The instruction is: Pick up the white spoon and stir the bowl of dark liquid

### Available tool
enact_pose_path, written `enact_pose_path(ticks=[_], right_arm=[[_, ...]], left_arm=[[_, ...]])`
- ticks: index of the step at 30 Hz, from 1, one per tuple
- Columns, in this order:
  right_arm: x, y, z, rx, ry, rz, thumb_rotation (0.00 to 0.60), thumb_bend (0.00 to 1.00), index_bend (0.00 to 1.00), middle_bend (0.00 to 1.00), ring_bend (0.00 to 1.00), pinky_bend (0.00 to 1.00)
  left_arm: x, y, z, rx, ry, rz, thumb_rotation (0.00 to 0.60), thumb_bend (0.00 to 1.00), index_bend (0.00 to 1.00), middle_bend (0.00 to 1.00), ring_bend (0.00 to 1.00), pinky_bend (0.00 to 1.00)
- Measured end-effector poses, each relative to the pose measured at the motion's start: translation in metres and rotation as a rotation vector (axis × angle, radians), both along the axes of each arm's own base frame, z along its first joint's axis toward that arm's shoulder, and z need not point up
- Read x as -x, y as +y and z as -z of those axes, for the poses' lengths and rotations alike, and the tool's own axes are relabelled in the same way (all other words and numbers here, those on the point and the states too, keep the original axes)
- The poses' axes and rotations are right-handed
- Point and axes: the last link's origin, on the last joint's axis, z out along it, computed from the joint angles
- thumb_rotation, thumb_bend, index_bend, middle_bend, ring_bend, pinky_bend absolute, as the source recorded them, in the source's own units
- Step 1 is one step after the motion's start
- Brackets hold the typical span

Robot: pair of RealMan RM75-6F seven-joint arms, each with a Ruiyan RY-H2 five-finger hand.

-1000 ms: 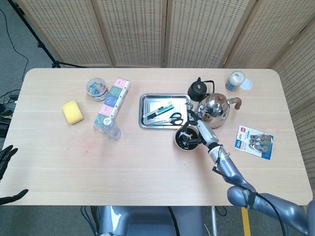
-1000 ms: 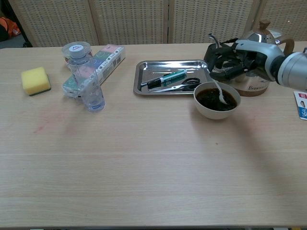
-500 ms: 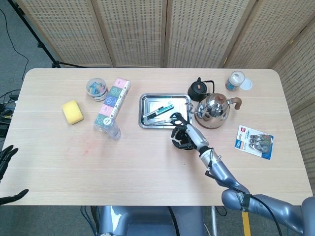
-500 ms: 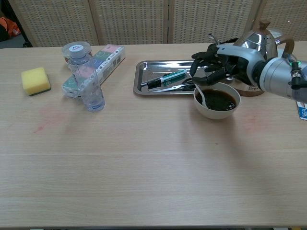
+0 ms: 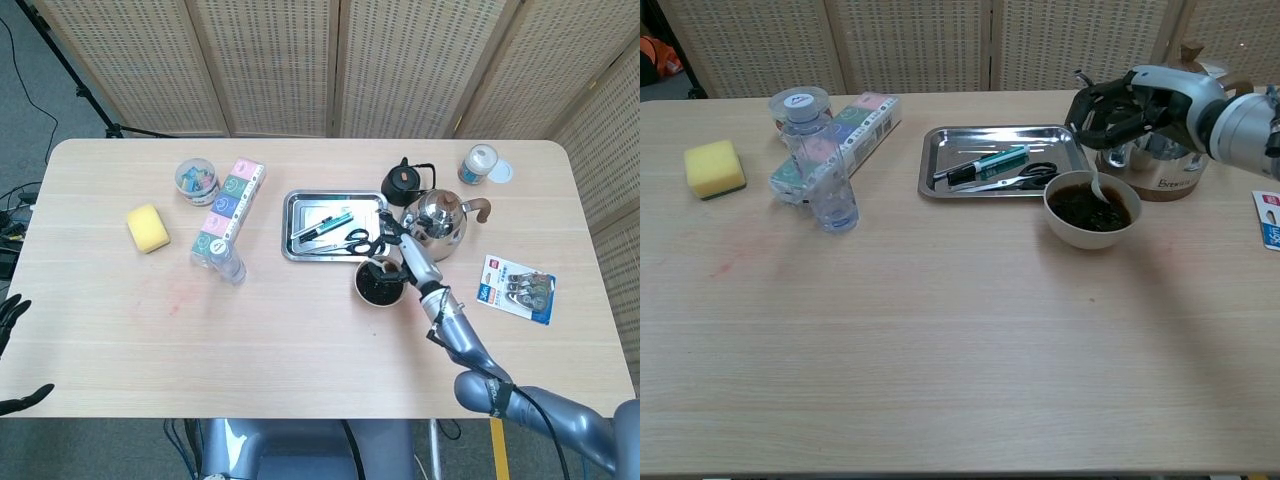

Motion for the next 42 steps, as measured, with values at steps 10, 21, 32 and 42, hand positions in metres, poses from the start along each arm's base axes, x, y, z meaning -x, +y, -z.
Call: enact_pose_path(ticks=[10, 21, 32, 42], right_arm=[[0.015, 0.025, -0.016, -0.070, 0.001, -0.008, 0.600, 0.67, 0.60, 0.00, 0.00, 0.00], [-0.007, 0.033, 0.008, -0.119, -0.046, -0.049, 0.600, 0.67, 0.60, 0.00, 0.00, 0.00], [-0.010, 0.012, 0.017, -0.052, -0.039, -0.027, 0.600, 0.67, 0.61, 0.00, 0.00, 0.00], [0.013, 0.019, 0.000, -0.040, -0.006, -0.003, 0.600, 0.67, 0.61, 0.00, 0.00, 0.00]], left_arm=[[-0.004, -0.001, 0.006, 0.016, 0.013, 0.013, 0.600, 0.01, 0.00, 0.00, 0.00, 0.00], [-0.002, -0.001, 0.003, 0.009, 0.002, 0.009, 0.600, 0.01, 0.00, 0.00, 0.00, 0.00], [0.000, -0.001, -0.001, -0.001, -0.007, 0.001, 0.600, 0.01, 0.00, 0.00, 0.00, 0.00], [-0.002, -0.001, 0.002, 0.010, 0.001, 0.008, 0.600, 0.01, 0.00, 0.00, 0.00, 0.00]])
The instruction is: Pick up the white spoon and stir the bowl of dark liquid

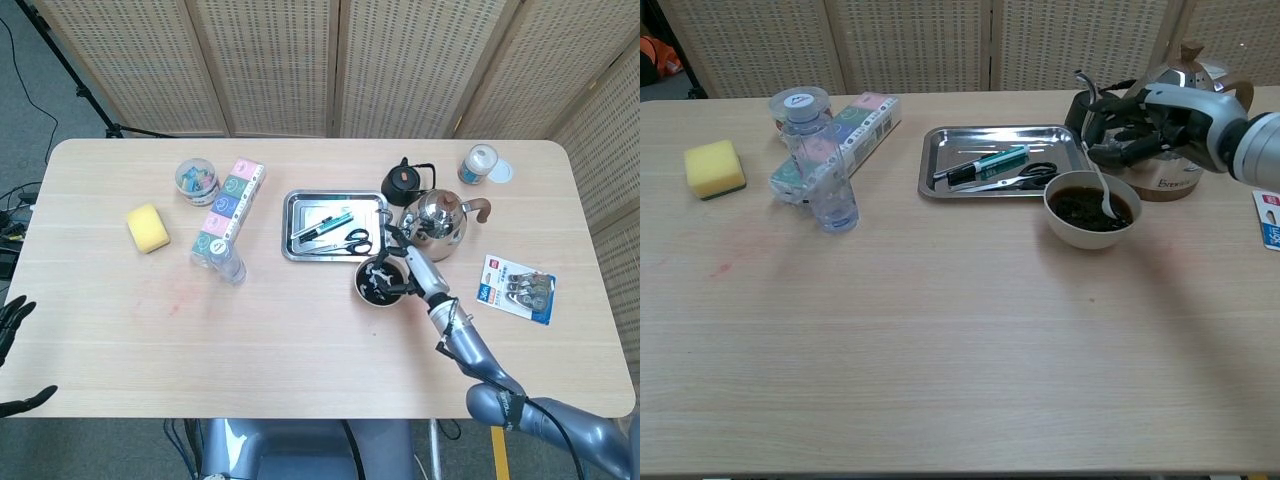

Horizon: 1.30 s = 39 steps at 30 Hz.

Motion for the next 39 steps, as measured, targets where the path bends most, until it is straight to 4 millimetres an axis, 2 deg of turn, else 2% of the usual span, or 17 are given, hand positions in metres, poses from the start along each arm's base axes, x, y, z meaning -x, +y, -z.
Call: enact_pose_path(ticks=[2, 3, 5, 7, 9, 10, 12, 20, 26, 35, 39], right_arm=[[0.003, 0.002, -0.003, -0.001, 0.004, -0.002, 0.600, 0.66, 0.61, 0.00, 0.00, 0.00], [0.004, 0.004, -0.004, -0.002, 0.006, -0.004, 0.600, 0.61, 0.60, 0.00, 0.00, 0.00], [0.005, 0.005, -0.006, -0.005, 0.006, -0.008, 0.600, 0.41, 0.57, 0.00, 0.00, 0.00], [0.004, 0.007, -0.006, -0.009, -0.001, -0.010, 0.600, 0.12, 0.46, 0.00, 0.00, 0.00], [0.003, 0.007, -0.007, -0.017, -0.013, -0.013, 0.600, 0.01, 0.34, 0.00, 0.00, 0.00], [0.002, 0.008, -0.007, -0.020, -0.019, -0.015, 0.600, 0.00, 0.28, 0.00, 0.00, 0.00], [-0.001, 0.007, -0.008, -0.024, -0.022, -0.025, 0.600, 0.00, 0.24, 0.00, 0.00, 0.00], [-0.007, 0.006, -0.019, -0.004, -0.010, -0.050, 0.600, 0.00, 0.23, 0.00, 0.00, 0.00], [-0.005, 0.018, -0.040, 0.011, 0.041, -0.085, 0.600, 0.00, 0.23, 0.00, 0.00, 0.00], [0.024, 0.051, -0.085, 0.159, 0.310, -0.214, 0.600, 0.00, 0.23, 0.00, 0.00, 0.00], [0.044, 0.071, -0.105, 0.280, 0.436, -0.270, 0.600, 0.00, 0.17, 0.00, 0.00, 0.00]], left_arm=[[0.000, 0.000, 0.001, 0.001, 0.002, 0.001, 0.600, 0.01, 0.00, 0.00, 0.00, 0.00], [-0.001, 0.000, 0.001, 0.001, 0.003, 0.002, 0.600, 0.01, 0.00, 0.00, 0.00, 0.00], [-0.001, 0.000, 0.002, 0.004, 0.006, 0.003, 0.600, 0.01, 0.00, 0.00, 0.00, 0.00], [-0.001, 0.000, 0.003, 0.006, 0.008, 0.003, 0.600, 0.01, 0.00, 0.00, 0.00, 0.00], [-0.002, 0.000, 0.003, 0.007, 0.011, 0.003, 0.600, 0.01, 0.00, 0.00, 0.00, 0.00], [-0.002, 0.000, 0.004, 0.007, 0.011, 0.002, 0.600, 0.01, 0.00, 0.00, 0.00, 0.00], [-0.001, 0.000, 0.004, 0.006, 0.011, 0.000, 0.600, 0.01, 0.00, 0.00, 0.00, 0.00], [-0.001, 0.000, 0.003, 0.007, 0.008, 0.000, 0.600, 0.01, 0.00, 0.00, 0.00, 0.00], [-0.002, -0.001, 0.003, 0.011, 0.004, 0.011, 0.600, 0.01, 0.00, 0.00, 0.00, 0.00], [-0.004, -0.006, 0.003, 0.015, 0.005, 0.029, 0.600, 0.01, 0.00, 0.00, 0.00, 0.00], [-0.006, -0.008, 0.004, 0.018, 0.011, 0.038, 0.600, 0.00, 0.00, 0.00, 0.00, 0.00]])
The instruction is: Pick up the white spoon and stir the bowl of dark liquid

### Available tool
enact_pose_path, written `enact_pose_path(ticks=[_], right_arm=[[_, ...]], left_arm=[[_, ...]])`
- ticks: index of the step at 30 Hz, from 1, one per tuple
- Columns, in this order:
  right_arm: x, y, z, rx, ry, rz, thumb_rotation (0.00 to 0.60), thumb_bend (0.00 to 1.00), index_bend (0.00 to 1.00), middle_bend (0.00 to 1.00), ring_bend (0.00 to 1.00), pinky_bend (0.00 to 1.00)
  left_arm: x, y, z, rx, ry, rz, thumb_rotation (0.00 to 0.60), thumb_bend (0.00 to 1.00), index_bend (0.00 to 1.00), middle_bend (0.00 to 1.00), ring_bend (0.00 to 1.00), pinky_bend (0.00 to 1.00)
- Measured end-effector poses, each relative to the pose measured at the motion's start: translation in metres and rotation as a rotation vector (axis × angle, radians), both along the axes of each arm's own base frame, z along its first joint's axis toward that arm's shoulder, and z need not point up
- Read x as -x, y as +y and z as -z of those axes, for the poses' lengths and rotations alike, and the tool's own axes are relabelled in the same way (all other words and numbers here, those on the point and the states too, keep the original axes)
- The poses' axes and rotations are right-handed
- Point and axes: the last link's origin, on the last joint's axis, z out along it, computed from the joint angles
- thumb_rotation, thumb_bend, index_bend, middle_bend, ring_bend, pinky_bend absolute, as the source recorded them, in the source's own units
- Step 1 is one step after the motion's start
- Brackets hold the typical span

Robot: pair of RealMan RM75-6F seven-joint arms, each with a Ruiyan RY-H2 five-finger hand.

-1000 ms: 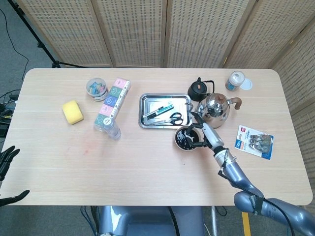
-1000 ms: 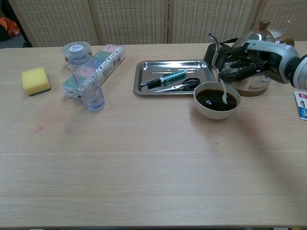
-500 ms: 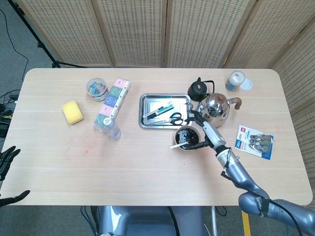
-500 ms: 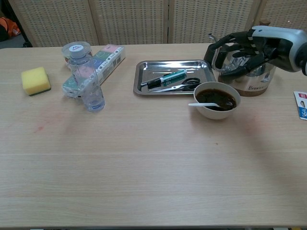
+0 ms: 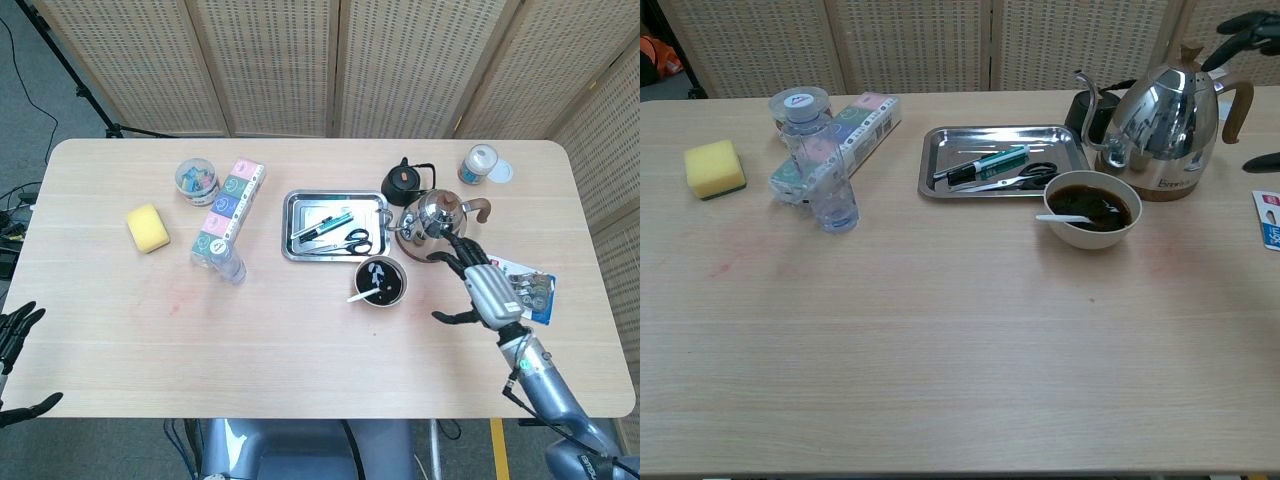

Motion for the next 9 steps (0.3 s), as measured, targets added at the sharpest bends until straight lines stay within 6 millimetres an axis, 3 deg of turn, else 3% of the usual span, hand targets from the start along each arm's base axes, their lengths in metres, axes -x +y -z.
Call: enact_pose_path(ticks=[4, 9], right_arm=[[0.029, 0.019, -0.020, 0.118, 0.148, -0.047, 0.600, 0.00, 0.03, 0.00, 0.00, 0.00], [0.055, 0.048, -0.040, 0.232, 0.279, -0.063, 0.600, 0.00, 0.00, 0.00, 0.00, 0.00]], left_arm=[[-0.001, -0.002, 0.002, 0.000, 0.011, 0.005, 0.600, 0.00, 0.00, 0.00, 0.00, 0.00], [-0.002, -0.003, 0.004, -0.008, 0.028, 0.010, 0.600, 0.00, 0.00, 0.00, 0.00, 0.00]])
